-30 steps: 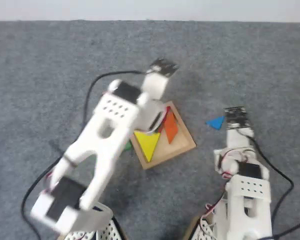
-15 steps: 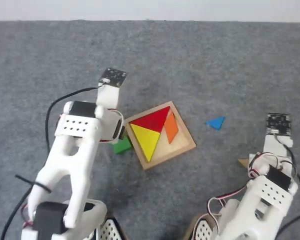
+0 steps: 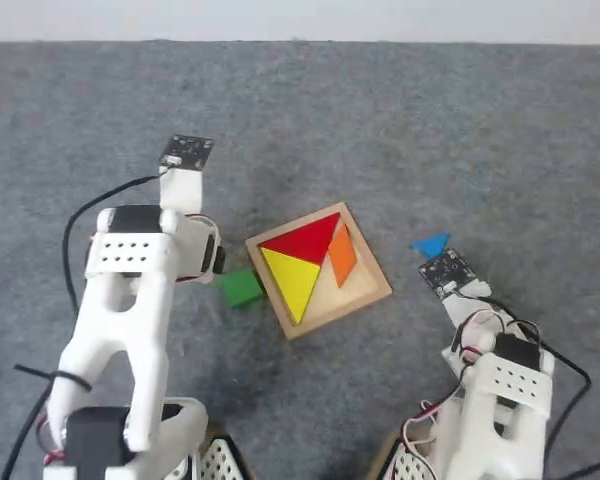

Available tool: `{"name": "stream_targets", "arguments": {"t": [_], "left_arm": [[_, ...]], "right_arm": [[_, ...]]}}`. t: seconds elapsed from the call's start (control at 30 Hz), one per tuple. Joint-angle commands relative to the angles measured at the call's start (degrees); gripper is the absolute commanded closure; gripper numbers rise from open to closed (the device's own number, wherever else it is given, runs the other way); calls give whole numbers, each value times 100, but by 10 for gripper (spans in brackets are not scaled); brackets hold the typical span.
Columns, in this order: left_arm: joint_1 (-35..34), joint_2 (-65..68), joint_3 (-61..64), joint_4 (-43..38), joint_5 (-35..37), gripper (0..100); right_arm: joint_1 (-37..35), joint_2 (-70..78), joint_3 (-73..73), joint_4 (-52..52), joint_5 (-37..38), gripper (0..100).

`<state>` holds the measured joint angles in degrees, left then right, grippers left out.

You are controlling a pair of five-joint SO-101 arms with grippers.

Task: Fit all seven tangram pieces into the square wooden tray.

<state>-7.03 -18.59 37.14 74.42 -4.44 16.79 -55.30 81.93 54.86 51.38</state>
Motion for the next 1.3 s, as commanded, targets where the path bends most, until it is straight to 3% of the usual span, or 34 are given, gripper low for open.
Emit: {"name": "stream_targets", "arguments": {"t": [0.0,0.33,0.8,0.93,1.03,1.27], "left_arm": [[-141,-255,-48,-88,-88,848],[-105,-255,145,-97,-88,848],[-141,-264,338,-132,-97,848],[-114,-255,338,-176,-79,848],[-105,-255,497,-352,-70,848],[-105,-255,1077,-923,-70,848]], "right_arm": [[154,-66,-62,48,105,703],[479,233,-176,-453,730,703],[479,3389,-2101,-655,721,708],[470,3705,-2453,-646,712,819],[470,3776,-2664,-646,457,875],[374,3758,-2989,-629,-290,881]]}}
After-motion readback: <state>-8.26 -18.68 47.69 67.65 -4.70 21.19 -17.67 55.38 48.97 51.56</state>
